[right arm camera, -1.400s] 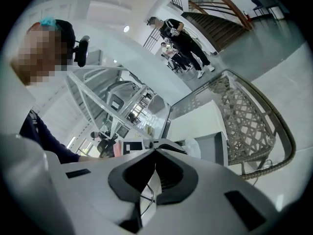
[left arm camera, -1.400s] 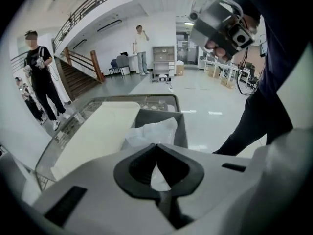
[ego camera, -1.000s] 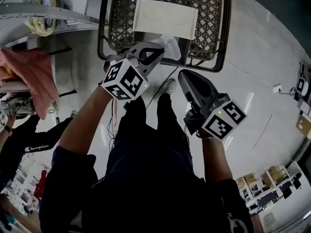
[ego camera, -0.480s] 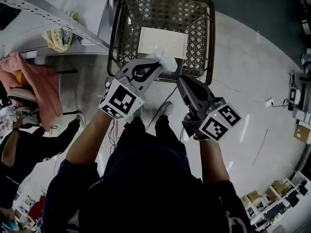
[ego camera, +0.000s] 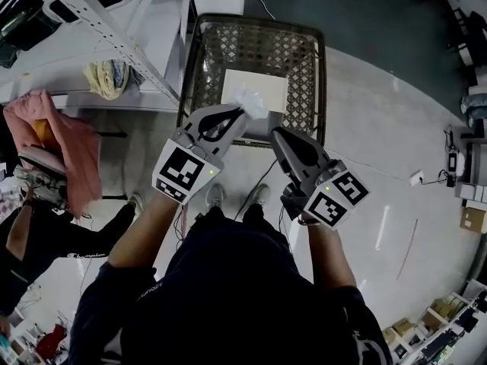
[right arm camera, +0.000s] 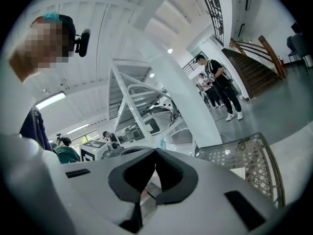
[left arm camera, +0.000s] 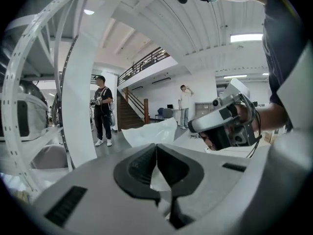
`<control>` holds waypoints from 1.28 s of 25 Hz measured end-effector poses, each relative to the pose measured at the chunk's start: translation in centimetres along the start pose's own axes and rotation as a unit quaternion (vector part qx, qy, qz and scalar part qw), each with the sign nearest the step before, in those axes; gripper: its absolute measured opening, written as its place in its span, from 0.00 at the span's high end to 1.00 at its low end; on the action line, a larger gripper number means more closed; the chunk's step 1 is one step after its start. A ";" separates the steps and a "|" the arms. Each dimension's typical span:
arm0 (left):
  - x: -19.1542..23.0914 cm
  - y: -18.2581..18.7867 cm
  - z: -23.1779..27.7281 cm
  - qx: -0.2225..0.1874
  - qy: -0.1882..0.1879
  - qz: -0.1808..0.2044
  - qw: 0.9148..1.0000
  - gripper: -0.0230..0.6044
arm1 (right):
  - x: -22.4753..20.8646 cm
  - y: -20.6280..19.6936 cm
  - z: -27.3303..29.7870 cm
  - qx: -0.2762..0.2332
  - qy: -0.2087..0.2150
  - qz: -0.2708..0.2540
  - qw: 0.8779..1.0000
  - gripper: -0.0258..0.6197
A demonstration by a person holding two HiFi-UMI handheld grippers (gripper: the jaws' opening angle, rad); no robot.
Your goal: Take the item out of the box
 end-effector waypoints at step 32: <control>-1.3 4.2 -4.2 -0.058 0.002 -0.032 0.998 0.95 | 4.9 4.5 -1.5 -0.032 -0.017 -0.081 0.996 0.92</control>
Point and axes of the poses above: the fingertips, and each gripper's own axes: z forward along the fingers, x to its left, y out of its top, the point moved 10 cm from there along -z, backward along the fingers, and after that the axes turned 6 degrees about -z, right-handed, at the moved point
